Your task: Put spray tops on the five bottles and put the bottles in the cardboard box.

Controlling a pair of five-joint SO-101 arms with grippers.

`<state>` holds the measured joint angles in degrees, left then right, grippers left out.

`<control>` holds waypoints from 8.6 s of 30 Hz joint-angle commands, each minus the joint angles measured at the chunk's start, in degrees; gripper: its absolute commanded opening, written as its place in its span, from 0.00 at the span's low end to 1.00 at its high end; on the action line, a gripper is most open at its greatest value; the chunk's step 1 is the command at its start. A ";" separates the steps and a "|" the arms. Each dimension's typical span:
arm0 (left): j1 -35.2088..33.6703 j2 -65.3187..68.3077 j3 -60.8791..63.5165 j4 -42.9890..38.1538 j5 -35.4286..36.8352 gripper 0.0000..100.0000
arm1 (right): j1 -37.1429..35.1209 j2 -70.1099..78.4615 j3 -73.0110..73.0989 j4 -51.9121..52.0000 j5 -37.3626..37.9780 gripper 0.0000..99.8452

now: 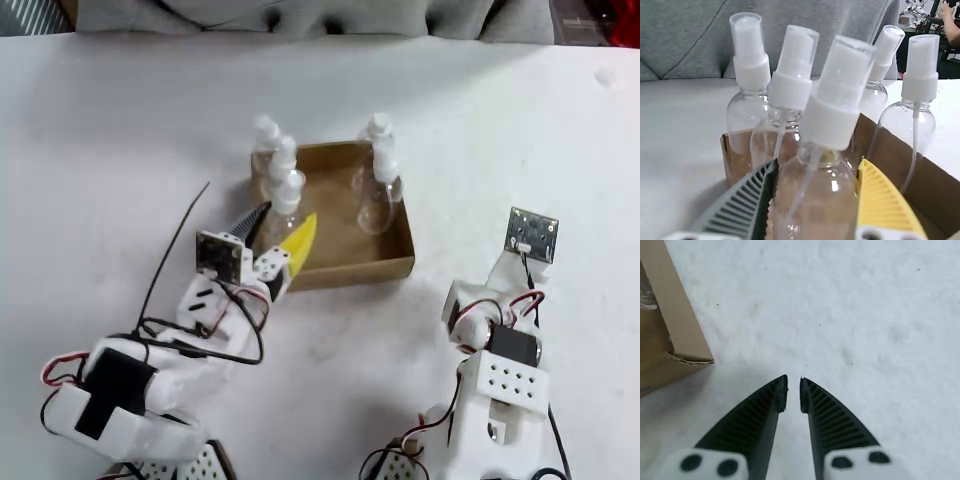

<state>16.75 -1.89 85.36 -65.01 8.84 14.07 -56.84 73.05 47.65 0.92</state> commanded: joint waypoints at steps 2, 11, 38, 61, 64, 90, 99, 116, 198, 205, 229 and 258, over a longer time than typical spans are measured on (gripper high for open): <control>-0.48 -0.22 -1.49 0.35 -0.35 0.23 | -0.31 -0.22 -0.26 -1.01 0.70 0.02; -0.75 -0.22 -2.37 3.78 0.09 0.34 | -0.31 -0.13 -0.26 -1.01 0.70 0.02; -0.84 -14.37 0.88 17.67 -0.26 0.34 | -0.31 -0.13 -0.18 -1.54 0.70 0.02; -0.84 -60.88 8.53 58.37 -0.44 0.34 | -0.31 -0.13 3.08 -8.22 0.70 0.02; -0.66 -69.49 8.53 67.16 -0.44 0.34 | -0.31 -0.13 3.08 -8.22 0.70 0.02; -14.90 -102.37 -2.11 120.62 -2.11 0.34 | -0.31 -0.75 4.57 -11.65 0.09 0.02; -28.79 -102.46 -8.09 131.25 -7.47 0.34 | -0.40 -17.19 12.13 -10.86 -3.25 0.02; -32.13 -102.46 4.48 130.02 -11.08 0.34 | -5.05 -46.73 14.51 14.46 -3.43 0.02; -30.99 -102.37 11.60 138.55 -24.18 0.02 | -10.86 -46.29 23.82 25.10 7.12 0.02; -30.99 -102.37 11.60 138.55 -24.18 0.02 | -10.86 -46.29 23.82 25.10 7.12 0.02; -30.99 -102.37 11.60 138.55 -24.18 0.02 | -10.86 -46.29 23.82 25.10 7.12 0.02; -30.99 -102.37 11.60 138.55 -24.18 0.02 | -10.86 -46.29 23.82 25.10 7.12 0.02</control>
<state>-14.90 -103.69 97.14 73.27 -14.81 2.55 -102.90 96.35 72.44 7.43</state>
